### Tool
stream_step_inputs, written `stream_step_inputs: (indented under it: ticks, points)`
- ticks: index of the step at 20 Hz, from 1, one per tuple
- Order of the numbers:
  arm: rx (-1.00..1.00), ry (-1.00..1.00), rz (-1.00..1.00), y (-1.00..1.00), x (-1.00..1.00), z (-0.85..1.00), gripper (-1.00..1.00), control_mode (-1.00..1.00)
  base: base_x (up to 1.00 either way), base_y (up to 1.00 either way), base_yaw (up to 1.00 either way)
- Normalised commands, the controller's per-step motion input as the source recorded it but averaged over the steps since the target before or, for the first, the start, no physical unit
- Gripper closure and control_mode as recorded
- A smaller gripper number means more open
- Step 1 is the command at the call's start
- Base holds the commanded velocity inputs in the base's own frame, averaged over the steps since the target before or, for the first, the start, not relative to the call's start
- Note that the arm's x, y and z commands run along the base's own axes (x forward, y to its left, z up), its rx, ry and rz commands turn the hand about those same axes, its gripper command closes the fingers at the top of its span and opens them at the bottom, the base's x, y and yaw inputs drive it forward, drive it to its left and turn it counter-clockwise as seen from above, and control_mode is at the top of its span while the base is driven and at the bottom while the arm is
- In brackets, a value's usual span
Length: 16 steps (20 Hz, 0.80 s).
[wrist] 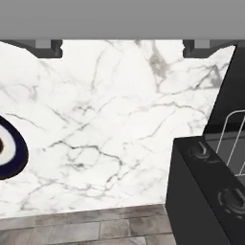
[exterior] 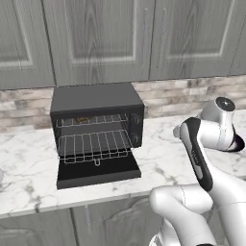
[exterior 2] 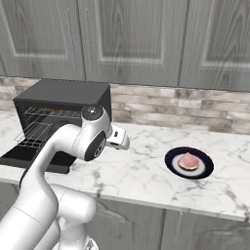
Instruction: Open the toaster oven door. Place the bread on the top rack in the toaster oven and place the steak on the bottom rack.
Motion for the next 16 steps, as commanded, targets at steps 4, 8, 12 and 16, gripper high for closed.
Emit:
stream_step_inputs:
  ticks: [4,8,12,16]
  points:
    - [0.0,0.0,0.0,0.0,0.0,0.0,-1.0,1.0,0.06,-0.47,0.0]
    - [0.0,0.0,0.0,0.0,0.0,0.0,-1.0,1.0,0.26,-0.22,0.0]
    - [0.0,0.11,0.0,-0.36,0.59,-0.14,-1.0,-1.0,0.0,0.0,0.0]
    - [-0.05,0.17,0.0,-0.97,0.69,-0.17,-1.0,-1.0,0.0,0.0,0.0]
